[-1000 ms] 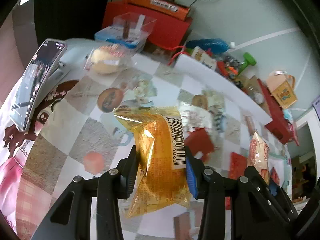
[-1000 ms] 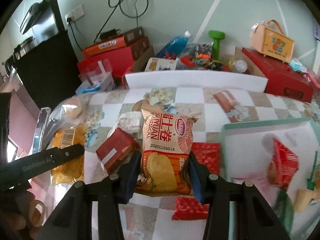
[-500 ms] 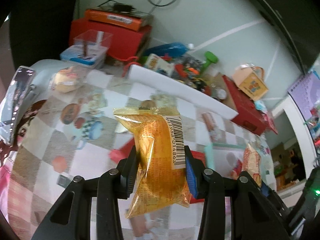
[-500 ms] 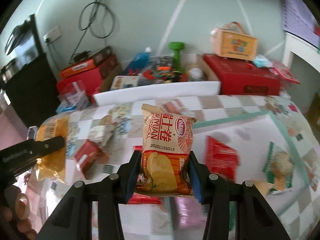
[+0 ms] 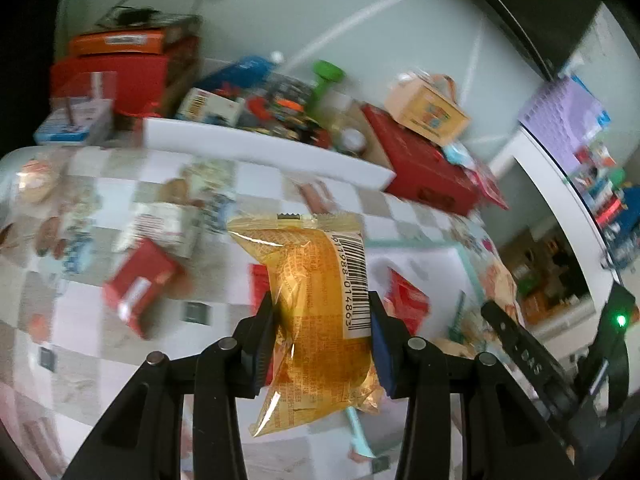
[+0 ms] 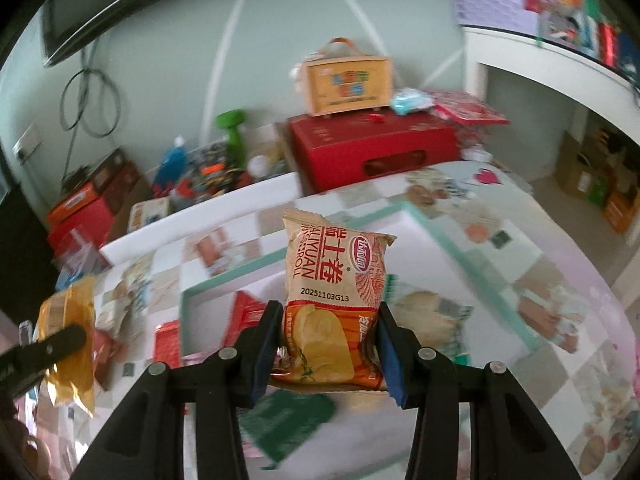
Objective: Organize snacks
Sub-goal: 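Lift the yellow bag and Yiyuan pack and carry both over the tray, then lower the yellow bag and Yiyuan pack into the tray and open both grippers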
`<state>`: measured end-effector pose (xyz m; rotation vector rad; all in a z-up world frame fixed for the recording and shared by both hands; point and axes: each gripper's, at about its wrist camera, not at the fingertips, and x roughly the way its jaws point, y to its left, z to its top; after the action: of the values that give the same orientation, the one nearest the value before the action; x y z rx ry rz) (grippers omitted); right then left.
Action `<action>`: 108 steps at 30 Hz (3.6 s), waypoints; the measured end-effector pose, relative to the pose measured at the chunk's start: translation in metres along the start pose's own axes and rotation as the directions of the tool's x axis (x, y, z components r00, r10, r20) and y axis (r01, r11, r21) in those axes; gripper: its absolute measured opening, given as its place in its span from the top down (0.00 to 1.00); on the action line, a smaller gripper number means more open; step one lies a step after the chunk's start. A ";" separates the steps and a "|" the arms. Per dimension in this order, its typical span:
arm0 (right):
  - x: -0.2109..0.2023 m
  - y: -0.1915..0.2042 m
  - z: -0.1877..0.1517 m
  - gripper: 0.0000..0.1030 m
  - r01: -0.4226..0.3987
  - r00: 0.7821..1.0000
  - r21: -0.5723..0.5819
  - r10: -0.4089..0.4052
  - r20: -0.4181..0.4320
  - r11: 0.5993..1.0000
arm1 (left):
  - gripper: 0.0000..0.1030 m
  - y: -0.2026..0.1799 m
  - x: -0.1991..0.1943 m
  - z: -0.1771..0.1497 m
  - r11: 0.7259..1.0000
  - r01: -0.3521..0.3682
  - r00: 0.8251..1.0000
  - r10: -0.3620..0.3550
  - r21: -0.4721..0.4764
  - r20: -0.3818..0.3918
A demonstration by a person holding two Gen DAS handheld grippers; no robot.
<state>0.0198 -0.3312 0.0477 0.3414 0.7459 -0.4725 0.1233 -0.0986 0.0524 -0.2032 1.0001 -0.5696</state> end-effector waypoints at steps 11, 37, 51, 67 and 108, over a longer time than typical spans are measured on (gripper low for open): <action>-0.002 -0.057 0.005 0.53 0.061 0.998 0.117 -0.061 -0.005 0.991 | 0.58 -0.050 0.025 -0.018 0.993 0.063 0.995 -0.055 0.100 -0.085; 0.030 -0.069 0.009 0.53 -0.045 0.999 0.122 0.047 -0.009 0.991 | 0.58 -0.060 0.068 0.016 0.992 -0.051 0.995 0.061 0.117 -0.084; 0.053 -0.038 0.008 0.53 -0.128 0.991 0.056 0.130 -0.039 0.990 | 0.58 -0.058 0.106 0.036 0.981 -0.145 0.982 0.159 0.132 -0.103; 0.065 -0.026 0.002 0.53 -0.137 0.987 0.021 0.138 -0.080 0.990 | 0.57 -0.067 0.135 0.021 0.979 -0.132 0.973 0.157 0.152 -0.168; 0.059 -0.024 0.007 0.44 -0.025 0.993 -0.066 0.017 -0.118 0.998 | 0.43 -0.063 0.107 0.015 0.992 -0.084 0.982 0.098 0.094 -0.162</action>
<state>0.0491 -0.3715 0.0073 0.3156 0.8699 -0.4094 0.1574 -0.2105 0.0079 -0.0327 1.1376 -0.5516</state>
